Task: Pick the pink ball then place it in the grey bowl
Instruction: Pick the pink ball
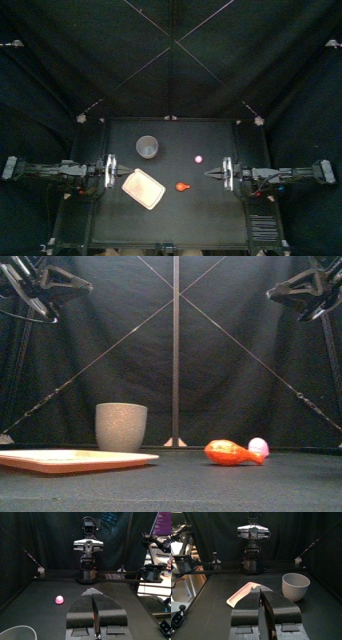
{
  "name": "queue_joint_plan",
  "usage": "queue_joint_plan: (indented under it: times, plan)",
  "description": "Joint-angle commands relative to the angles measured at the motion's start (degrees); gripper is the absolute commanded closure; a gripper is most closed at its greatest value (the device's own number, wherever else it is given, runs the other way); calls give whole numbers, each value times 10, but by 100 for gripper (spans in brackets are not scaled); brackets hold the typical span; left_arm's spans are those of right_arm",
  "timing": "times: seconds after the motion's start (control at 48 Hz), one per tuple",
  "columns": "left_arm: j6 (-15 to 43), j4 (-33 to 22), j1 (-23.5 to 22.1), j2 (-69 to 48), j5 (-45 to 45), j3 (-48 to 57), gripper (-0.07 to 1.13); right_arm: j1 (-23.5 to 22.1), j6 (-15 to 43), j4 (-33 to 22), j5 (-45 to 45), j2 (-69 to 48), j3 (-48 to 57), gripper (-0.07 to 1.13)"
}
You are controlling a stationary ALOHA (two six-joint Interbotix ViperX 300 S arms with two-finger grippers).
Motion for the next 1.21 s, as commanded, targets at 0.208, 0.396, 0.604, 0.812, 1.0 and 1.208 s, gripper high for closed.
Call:
queue_joint_plan:
  times: [0.208,0.396,0.604,0.812,1.0,1.208]
  plan:
    - [-3,-4,-3,6,-34,23,109,-124,13,26,16,96,11,91]
    - [-2,-4,-6,6,-34,25,109,-188,17,51,24,185,18,44]
    - [-3,-4,-6,6,-36,33,109,-221,14,57,23,279,-10,-5]
    - [-4,-4,-7,6,-37,39,109,-259,12,39,32,359,-27,2]
    - [-4,-6,-7,6,-37,41,109,-263,16,10,51,419,-38,2]
    - [-4,-7,-7,6,-37,42,109,-271,14,5,54,468,-59,2]
